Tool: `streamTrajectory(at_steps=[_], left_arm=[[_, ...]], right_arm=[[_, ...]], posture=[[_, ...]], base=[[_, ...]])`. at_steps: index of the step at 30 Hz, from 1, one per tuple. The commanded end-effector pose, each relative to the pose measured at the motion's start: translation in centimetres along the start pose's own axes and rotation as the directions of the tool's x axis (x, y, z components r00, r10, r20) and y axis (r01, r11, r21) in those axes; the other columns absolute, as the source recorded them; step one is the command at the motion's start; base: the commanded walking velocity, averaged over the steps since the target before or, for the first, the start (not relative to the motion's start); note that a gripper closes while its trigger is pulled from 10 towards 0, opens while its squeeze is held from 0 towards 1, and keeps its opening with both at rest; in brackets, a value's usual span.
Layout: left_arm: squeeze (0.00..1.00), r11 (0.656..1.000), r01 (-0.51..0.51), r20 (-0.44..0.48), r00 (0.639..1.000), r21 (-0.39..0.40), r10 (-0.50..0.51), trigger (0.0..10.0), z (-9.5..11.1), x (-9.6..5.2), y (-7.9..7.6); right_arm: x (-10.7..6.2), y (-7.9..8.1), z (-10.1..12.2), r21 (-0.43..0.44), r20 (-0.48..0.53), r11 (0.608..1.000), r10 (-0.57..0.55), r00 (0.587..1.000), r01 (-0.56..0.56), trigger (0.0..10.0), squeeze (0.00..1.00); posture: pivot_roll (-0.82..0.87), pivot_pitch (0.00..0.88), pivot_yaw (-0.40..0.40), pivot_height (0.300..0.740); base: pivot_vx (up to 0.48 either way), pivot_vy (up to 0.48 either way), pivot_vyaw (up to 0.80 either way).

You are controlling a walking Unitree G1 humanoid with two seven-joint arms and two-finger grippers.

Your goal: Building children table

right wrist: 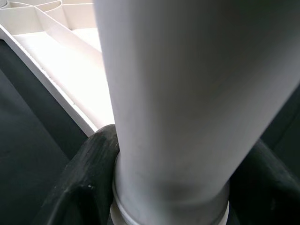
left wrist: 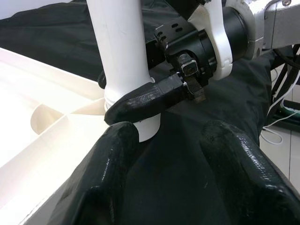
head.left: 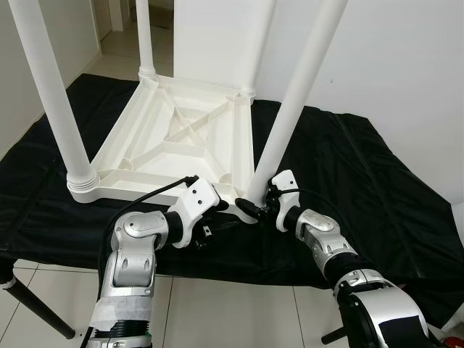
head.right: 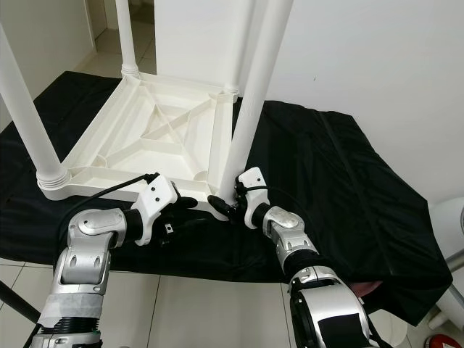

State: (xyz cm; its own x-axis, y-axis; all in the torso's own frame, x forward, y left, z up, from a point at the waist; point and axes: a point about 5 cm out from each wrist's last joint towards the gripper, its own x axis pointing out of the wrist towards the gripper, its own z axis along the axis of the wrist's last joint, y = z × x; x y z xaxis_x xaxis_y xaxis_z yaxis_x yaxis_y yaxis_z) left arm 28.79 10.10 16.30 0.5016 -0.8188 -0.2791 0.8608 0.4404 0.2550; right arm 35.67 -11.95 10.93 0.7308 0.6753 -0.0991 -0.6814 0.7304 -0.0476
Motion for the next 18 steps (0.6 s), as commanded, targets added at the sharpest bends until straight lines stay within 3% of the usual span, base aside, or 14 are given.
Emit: streamTrajectory(at_steps=[1,2,3,5,8,11,13,16,18], left_arm=[[0.0,0.952,-0.306,0.002,0.952,-0.017,0.306,10.0,0.0,0.0,1.2],[0.0,0.952,-0.306,0.002,0.952,-0.017,0.306,10.0,0.0,0.0,1.2],[0.0,0.953,-0.303,-0.001,0.953,-0.021,0.303,10.0,-0.1,0.1,1.1],[0.0,0.955,-0.295,-0.004,0.955,-0.026,0.295,10.0,-0.3,0.2,1.0],[0.0,0.955,-0.294,-0.006,0.956,-0.027,0.294,10.0,-0.3,0.2,0.9],[0.0,0.956,-0.291,-0.008,0.957,-0.03,0.291,10.0,-0.4,0.1,0.8],[0.0,0.956,-0.291,-0.008,0.957,-0.03,0.291,10.0,-0.4,0.1,0.8],[0.0,0.957,-0.289,-0.008,0.957,-0.03,0.289,10.0,-0.3,0.0,0.9],[0.0,0.957,-0.289,-0.008,0.957,-0.03,0.289,10.0,-0.3,0.0,0.9]], right_arm=[[-0.7,-0.5,-0.6,0.004,-0.017,1.0,-0.021,1.0,0.021,0.0,0.0],[-0.7,-0.5,-0.6,0.004,-0.017,1.0,-0.021,1.0,0.021,0.0,0.0],[-1.1,-0.7,-1.0,-0.005,-0.025,0.997,-0.074,0.997,0.074,10.0,0.0],[-1.7,-0.8,-1.7,-0.016,-0.024,0.982,-0.187,0.982,0.187,10.0,0.0],[-1.8,-0.7,-1.9,-0.012,-0.014,0.966,-0.257,0.966,0.257,10.0,0.0],[-2.0,0.1,-2.0,0.03,0.021,0.918,-0.396,0.918,0.395,10.0,0.0],[-2.0,0.1,-2.0,0.03,0.021,0.918,-0.396,0.918,0.395,10.0,0.0],[-2.2,0.3,-2.2,0.065,0.009,0.872,-0.487,0.873,0.486,10.0,0.0],[-2.2,0.3,-2.2,0.065,0.009,0.872,-0.487,0.873,0.486,10.0,0.0]], posture=[[0.07,0.0,-0.139,0.74],[0.07,0.0,-0.139,0.74],[0.06,0.0,-0.14,0.74],[0.06,0.0,-0.147,0.74],[0.05,0.0,-0.149,0.74],[0.06,0.0,-0.15,0.74],[0.06,0.0,-0.15,0.74],[0.05,0.0,-0.148,0.74],[0.05,0.0,-0.148,0.74]], base=[[0.0,0.0,0.0],[0.0,0.0,0.0],[0.0,0.0,0.0],[0.0,0.0,0.0],[0.0,0.0,0.0],[0.0,0.0,0.0],[0.0,0.0,0.0],[0.0,0.0,0.0],[0.0,0.0,0.0]])
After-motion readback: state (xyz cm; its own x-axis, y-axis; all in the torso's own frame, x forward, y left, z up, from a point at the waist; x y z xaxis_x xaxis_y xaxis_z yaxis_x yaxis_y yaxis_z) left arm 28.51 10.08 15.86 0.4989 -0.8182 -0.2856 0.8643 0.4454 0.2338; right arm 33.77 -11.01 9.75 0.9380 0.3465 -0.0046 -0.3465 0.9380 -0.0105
